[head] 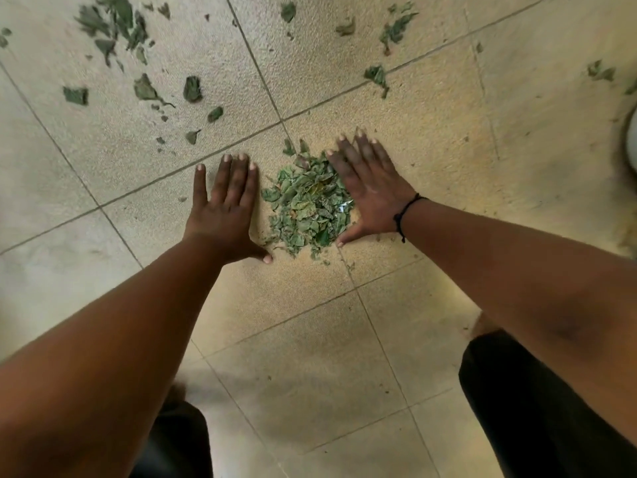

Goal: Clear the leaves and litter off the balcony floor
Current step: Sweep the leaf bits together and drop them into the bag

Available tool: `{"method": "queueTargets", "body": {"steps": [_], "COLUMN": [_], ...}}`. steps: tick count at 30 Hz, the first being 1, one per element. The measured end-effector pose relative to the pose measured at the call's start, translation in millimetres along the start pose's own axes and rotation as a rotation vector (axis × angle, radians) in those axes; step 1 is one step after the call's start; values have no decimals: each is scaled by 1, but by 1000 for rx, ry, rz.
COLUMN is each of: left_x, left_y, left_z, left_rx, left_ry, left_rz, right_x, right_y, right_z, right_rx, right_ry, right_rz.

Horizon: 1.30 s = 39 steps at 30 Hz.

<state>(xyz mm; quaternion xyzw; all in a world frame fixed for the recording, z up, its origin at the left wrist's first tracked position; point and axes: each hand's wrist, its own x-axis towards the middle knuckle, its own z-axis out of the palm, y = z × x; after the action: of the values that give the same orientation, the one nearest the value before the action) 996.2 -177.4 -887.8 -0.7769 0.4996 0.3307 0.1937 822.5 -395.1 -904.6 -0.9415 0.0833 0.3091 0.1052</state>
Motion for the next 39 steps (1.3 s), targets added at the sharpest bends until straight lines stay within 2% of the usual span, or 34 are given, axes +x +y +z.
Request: {"method": "queueTargets", "body": {"steps": [4,8,15,20,23,29,34,36,39], "left_x": [5,14,34,28,19,-15,-33,-32,-30], "left_y": [-2,13,35,34,32,8,3,15,44], "left_z": [3,1,1,-3,-10,-16,7,12,7], "left_rx": [-18,-79,-41,-40,-107,-465,-930,-1076,-1306], "left_ry": [41,76,112,95,105,31,246,335,388], "left_rz": [32,40,124,114,84,10,-60,-121,-194], "right_x": [7,17,31,33,34,34,17,15,21], "right_y": [-4,-18,-46,-46,-46,-40,-29,-28,-45], "right_z": [5,2,6,18,17,15,19,21,20], "right_rx": [-30,-38,-54,44,92,175,130,105,120], "right_ry": [57,88,174,348,384,330,269,250,259], "right_rz": [-157,-187,-226,-347,-351,-355,-249,-199,-206]}}
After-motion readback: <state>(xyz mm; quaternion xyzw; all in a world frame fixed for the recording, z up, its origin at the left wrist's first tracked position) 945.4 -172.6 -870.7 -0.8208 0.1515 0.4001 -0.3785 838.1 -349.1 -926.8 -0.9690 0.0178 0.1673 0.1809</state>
